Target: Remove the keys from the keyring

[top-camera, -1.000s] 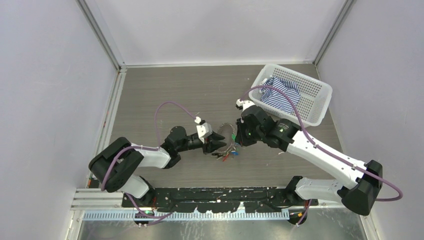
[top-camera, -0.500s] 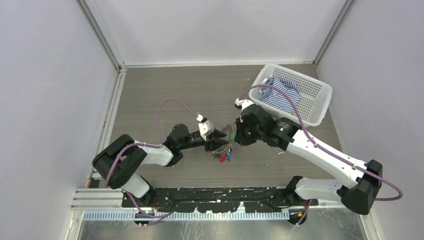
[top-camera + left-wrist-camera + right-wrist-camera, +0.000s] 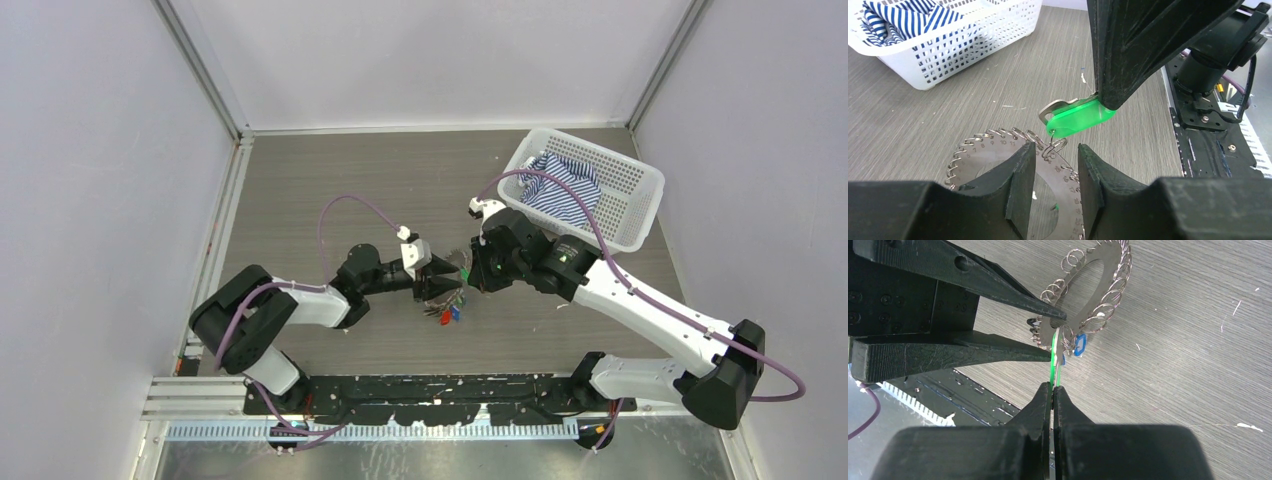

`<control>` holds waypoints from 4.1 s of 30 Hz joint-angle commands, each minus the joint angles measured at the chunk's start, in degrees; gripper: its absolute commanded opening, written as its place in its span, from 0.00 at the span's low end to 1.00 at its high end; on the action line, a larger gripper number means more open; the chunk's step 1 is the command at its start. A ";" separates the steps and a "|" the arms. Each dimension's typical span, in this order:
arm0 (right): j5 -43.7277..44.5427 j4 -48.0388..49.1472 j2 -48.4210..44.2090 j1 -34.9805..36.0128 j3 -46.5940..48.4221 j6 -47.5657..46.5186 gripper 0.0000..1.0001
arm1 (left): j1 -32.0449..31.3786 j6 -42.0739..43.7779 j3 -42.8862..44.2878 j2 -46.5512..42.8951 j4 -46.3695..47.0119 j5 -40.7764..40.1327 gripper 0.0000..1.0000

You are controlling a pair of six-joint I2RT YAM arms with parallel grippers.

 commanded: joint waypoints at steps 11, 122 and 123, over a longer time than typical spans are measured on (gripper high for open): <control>-0.88 2.37 -2.41 0.17 2.80 -0.36 0.01 | 0.27 -2.60 2.20 2.80 5.79 4.75 0.38; 3.08 8.23 -7.17 0.16 -0.48 -2.50 0.01 | -2.94 8.37 2.30 -8.51 -10.96 -12.47 0.24; 2.67 8.91 -7.28 0.22 -0.70 -2.49 0.01 | -3.99 10.18 3.11 -9.04 -13.71 -13.37 0.24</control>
